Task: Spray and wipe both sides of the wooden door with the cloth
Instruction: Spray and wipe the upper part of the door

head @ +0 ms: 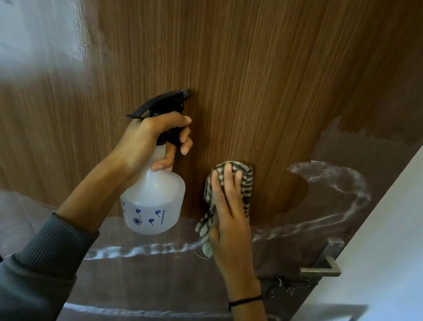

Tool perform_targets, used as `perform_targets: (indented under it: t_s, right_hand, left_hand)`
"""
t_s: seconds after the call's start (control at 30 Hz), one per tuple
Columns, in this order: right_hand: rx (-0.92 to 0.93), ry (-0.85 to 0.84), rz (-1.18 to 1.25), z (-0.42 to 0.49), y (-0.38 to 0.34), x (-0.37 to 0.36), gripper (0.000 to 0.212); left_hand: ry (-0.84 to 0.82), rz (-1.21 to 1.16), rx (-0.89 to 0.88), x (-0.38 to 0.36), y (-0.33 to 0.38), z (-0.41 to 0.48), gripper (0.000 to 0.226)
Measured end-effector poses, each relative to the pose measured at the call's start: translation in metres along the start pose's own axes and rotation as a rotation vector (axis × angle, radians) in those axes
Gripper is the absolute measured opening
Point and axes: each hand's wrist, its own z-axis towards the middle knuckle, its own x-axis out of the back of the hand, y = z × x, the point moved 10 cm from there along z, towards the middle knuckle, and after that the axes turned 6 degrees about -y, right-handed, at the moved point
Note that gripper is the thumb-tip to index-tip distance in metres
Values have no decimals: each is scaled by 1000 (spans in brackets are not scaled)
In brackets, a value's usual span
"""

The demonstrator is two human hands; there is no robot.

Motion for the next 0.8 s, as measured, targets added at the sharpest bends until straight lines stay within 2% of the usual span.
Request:
perform_targets:
  t_s: [0.1,0.23,0.4,0.63,0.8]
  right_hand:
    - [-74,43,56,-7,26,13,84]
    - [-358,249,272,-31,77,50,78]
    - [-496,398,427,-49,99,95,60]
    - [-581,676,540,-63,102,148,49]
    - [-484,658,468,-41,99,177,52]
  left_hand:
    - [8,15,17,0,0,-2,32]
    - [16,38,28,-3,-4,-6,32]
    - [-86,69,10,-42,-17,1,31]
    - [-223,62,23,-126,-19,28,33]
    - [-129,120,131,-151,-27,49,40]
